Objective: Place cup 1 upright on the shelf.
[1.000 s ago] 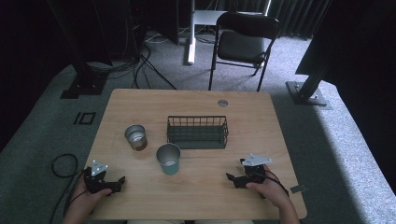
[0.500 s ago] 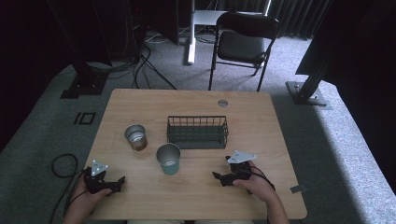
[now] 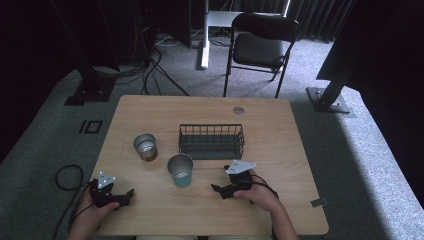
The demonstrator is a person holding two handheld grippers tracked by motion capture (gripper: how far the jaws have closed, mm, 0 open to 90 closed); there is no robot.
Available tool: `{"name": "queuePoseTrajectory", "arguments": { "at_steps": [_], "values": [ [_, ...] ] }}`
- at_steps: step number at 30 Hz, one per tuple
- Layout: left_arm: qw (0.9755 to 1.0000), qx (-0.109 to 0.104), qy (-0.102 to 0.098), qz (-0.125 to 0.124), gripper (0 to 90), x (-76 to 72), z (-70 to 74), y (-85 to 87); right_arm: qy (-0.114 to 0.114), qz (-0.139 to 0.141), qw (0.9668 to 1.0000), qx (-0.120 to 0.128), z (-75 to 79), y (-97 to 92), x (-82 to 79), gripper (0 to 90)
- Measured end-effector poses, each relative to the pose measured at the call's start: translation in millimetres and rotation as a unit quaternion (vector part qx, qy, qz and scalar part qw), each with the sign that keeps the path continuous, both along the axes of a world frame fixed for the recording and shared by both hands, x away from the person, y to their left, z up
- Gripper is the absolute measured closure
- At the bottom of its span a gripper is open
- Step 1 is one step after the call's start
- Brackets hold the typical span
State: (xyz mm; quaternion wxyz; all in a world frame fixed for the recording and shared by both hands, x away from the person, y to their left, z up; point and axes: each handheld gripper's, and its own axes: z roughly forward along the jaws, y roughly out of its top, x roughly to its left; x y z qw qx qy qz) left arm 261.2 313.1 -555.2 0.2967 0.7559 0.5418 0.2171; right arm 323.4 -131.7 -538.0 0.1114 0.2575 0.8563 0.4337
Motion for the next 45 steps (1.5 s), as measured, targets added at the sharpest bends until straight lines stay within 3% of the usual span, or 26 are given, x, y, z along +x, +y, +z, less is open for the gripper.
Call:
{"name": "queuePoseTrajectory", "arguments": {
  "at_steps": [29, 45],
  "values": [
    [1.0, 0.0, 0.0, 0.0, 0.6, 0.0, 0.0, 0.0, -0.028, 0.075, 0.9961, 0.036, 18.9, 58.8, 3.6, 11.3],
    [1.0, 0.0, 0.0, 0.0, 0.6, 0.0, 0.0, 0.0, -0.043, 0.095, 0.9935, 0.047, 21.9, 82.4, 7.5, 11.3]
  ]
}}
